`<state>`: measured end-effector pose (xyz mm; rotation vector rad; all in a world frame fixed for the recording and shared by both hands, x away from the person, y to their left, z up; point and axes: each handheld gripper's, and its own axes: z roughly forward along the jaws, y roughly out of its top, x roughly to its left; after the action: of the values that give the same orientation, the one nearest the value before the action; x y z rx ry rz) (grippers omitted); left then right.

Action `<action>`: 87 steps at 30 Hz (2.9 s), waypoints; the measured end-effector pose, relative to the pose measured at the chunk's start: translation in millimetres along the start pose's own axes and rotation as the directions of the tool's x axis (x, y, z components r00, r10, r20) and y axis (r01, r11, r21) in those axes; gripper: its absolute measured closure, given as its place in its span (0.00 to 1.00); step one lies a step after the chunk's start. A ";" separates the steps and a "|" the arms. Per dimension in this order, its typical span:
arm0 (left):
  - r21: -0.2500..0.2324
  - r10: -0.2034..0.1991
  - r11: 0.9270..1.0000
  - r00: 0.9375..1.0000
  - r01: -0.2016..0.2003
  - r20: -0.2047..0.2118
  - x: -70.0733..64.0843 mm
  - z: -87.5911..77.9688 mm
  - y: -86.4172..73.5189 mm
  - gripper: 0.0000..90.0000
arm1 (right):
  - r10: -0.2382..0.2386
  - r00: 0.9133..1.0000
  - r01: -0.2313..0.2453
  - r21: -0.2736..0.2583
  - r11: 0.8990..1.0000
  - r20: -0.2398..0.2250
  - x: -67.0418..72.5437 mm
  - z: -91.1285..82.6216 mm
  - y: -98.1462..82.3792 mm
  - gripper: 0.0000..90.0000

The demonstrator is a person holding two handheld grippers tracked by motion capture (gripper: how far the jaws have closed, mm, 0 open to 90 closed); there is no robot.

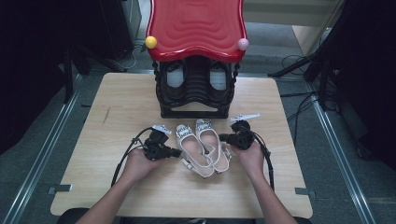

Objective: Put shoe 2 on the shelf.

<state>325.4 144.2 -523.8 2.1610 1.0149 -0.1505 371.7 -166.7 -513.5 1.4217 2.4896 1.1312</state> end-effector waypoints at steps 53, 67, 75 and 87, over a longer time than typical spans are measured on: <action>-0.095 -0.035 0.995 0.992 0.023 -0.124 24.2 -51.3 -0.9 0.61 | -0.146 0.987 0.155 0.140 0.978 -0.073 78.2 8.4 40.7 0.72; -0.088 -0.037 0.996 0.991 0.026 -0.128 25.5 -51.0 -1.4 0.61 | -0.110 0.993 0.120 0.311 0.943 -0.051 78.0 14.4 28.7 0.71; -0.099 -0.045 0.995 0.989 0.031 -0.139 28.6 -53.9 -2.3 0.59 | -0.132 0.991 0.129 0.352 0.927 -0.015 81.2 22.6 32.6 0.77; -0.117 -0.053 0.992 0.986 0.035 -0.155 35.1 -57.9 -4.9 0.53 | -0.133 0.991 0.126 0.384 0.915 -0.008 82.7 21.1 39.1 0.94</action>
<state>334.8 206.4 -498.1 2.0723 1.1337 0.0585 360.7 -79.4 -480.7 1.3025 2.8562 0.6234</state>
